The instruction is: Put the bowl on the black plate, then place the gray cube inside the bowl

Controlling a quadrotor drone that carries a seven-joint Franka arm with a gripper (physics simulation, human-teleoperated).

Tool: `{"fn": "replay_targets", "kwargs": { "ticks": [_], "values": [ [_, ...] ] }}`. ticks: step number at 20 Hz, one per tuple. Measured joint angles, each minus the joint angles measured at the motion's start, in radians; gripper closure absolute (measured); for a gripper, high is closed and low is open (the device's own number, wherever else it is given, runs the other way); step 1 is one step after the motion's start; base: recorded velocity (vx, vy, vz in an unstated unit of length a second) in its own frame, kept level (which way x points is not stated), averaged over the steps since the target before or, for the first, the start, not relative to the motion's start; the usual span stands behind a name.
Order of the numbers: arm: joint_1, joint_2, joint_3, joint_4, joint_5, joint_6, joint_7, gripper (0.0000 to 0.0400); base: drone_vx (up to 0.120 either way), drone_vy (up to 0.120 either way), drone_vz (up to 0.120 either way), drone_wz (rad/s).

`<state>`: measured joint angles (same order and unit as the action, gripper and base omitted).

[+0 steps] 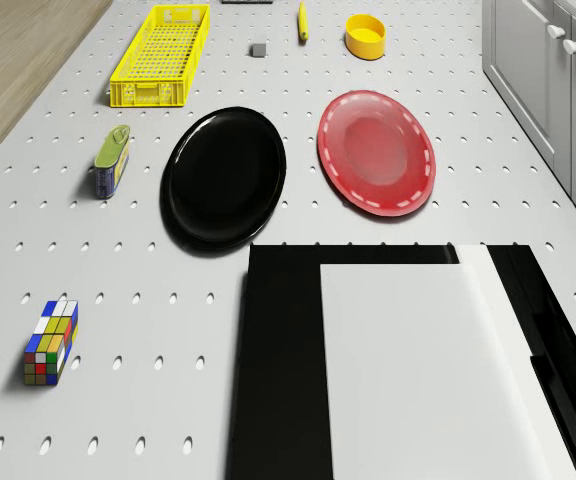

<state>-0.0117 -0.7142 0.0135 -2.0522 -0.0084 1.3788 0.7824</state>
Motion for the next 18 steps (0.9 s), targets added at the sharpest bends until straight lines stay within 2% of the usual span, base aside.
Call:
{"fn": "replay_targets", "kwargs": {
  "ticks": [4, 12, 18],
  "values": [
    [-0.003, -0.002, 0.008, -0.002, -0.011, 0.003, 0.001, 0.0000, 0.120, -0.100, 0.000, 0.000],
    [-0.017, -0.007, 0.056, -0.009, -0.078, 0.010, 0.010, 0.0000, 0.120, 0.000, 0.000, 0.000],
    [-0.052, -0.015, 0.167, -0.033, -0.235, 0.018, 0.032, 0.0000, 0.120, 0.000, 0.000, 0.000]
  ]
}}
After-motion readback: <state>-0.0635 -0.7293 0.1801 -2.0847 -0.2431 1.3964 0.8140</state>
